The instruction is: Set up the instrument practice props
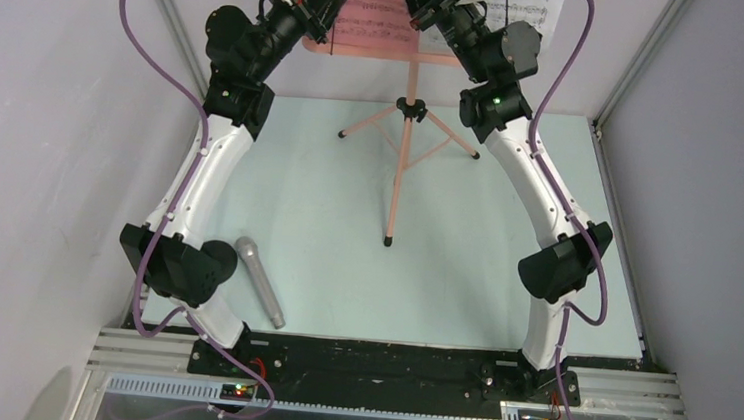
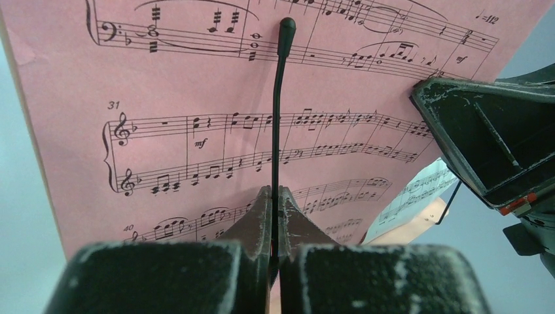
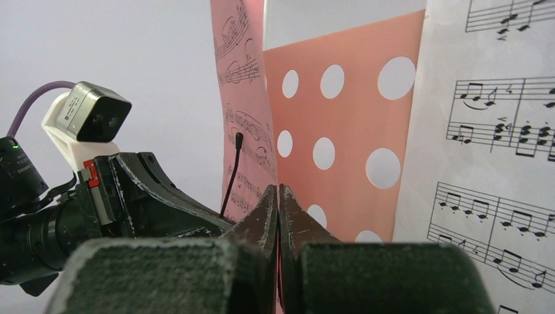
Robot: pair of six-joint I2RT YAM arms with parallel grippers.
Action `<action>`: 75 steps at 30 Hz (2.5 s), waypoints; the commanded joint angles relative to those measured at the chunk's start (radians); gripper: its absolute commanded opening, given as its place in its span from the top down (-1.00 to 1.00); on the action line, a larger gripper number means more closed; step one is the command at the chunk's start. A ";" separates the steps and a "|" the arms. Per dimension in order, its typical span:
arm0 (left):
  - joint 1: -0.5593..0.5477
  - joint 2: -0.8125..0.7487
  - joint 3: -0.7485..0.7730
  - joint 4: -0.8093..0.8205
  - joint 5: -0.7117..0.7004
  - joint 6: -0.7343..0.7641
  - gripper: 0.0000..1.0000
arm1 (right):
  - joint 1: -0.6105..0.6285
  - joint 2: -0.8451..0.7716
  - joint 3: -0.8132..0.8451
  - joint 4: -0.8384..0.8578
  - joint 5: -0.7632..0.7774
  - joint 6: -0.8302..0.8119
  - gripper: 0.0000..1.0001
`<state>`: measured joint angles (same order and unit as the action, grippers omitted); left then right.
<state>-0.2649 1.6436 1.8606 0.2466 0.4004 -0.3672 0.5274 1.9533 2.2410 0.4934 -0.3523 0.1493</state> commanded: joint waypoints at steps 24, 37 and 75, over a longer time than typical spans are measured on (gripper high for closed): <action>-0.003 -0.015 -0.006 0.021 0.051 -0.060 0.66 | 0.008 -0.018 0.044 -0.021 0.076 0.019 0.38; -0.002 -0.058 -0.042 0.022 0.042 -0.061 0.00 | 0.014 -0.111 0.003 0.017 0.048 0.136 -0.29; -0.002 -1.010 -0.613 -1.081 -0.742 0.085 -0.99 | 0.434 -0.331 -0.678 -0.690 0.321 0.191 -0.86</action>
<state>-0.2668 0.6083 1.2015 -0.5591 -0.0563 -0.3721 0.8986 1.4826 1.5742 -0.1123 -0.0696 0.2939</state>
